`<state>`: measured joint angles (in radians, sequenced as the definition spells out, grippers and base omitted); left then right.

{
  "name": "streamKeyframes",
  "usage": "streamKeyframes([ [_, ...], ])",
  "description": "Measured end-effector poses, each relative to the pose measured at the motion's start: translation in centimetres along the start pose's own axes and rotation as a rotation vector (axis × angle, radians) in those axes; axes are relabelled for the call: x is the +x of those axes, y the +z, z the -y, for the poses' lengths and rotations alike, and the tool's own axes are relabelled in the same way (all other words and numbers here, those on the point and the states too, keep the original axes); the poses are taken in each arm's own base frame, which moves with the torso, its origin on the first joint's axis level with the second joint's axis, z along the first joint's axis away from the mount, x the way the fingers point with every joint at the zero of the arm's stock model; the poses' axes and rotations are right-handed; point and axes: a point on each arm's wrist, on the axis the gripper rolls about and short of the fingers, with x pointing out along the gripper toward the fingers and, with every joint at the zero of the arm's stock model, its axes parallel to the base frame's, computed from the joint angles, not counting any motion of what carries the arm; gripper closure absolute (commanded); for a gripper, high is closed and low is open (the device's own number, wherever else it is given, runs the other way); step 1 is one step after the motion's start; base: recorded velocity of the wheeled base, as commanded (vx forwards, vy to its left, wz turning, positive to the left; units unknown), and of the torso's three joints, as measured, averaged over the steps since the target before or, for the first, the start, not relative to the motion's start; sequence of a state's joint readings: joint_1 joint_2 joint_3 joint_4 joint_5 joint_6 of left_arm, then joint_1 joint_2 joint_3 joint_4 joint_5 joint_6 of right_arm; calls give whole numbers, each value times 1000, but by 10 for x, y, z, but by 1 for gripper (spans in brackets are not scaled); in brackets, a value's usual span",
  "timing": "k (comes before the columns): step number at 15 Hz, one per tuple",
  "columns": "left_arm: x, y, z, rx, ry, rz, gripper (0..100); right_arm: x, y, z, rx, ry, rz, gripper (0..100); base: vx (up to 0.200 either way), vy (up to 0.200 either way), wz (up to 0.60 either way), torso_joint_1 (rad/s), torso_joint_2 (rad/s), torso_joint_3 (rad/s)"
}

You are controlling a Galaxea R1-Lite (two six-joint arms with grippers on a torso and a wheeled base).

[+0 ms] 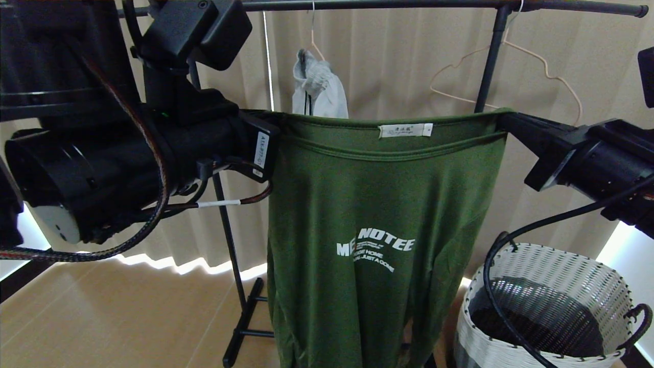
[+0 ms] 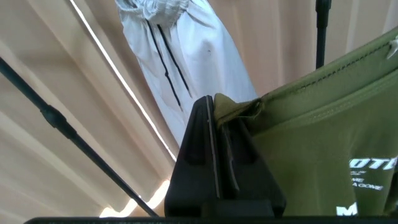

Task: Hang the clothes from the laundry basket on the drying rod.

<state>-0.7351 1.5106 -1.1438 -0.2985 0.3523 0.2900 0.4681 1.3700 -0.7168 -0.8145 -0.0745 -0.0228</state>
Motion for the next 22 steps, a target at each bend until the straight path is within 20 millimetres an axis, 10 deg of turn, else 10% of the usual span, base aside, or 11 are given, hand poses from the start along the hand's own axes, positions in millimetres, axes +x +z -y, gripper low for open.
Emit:
streamKeyframes([
  [8,0,-2,-1,3,3,-7,100,-5,-1,0,-1,2,-7,100,0,0,0,0,0,0],
  [9,0,-2,0,3,3,-7,100,-5,-2,0,-1,2,-10,0,0,0,0,0,0,0],
  [22,-1,-45,-27,13,164,-88,100,-31,-15,1,5,10,-43,0,0,0,0,0,0,0],
])
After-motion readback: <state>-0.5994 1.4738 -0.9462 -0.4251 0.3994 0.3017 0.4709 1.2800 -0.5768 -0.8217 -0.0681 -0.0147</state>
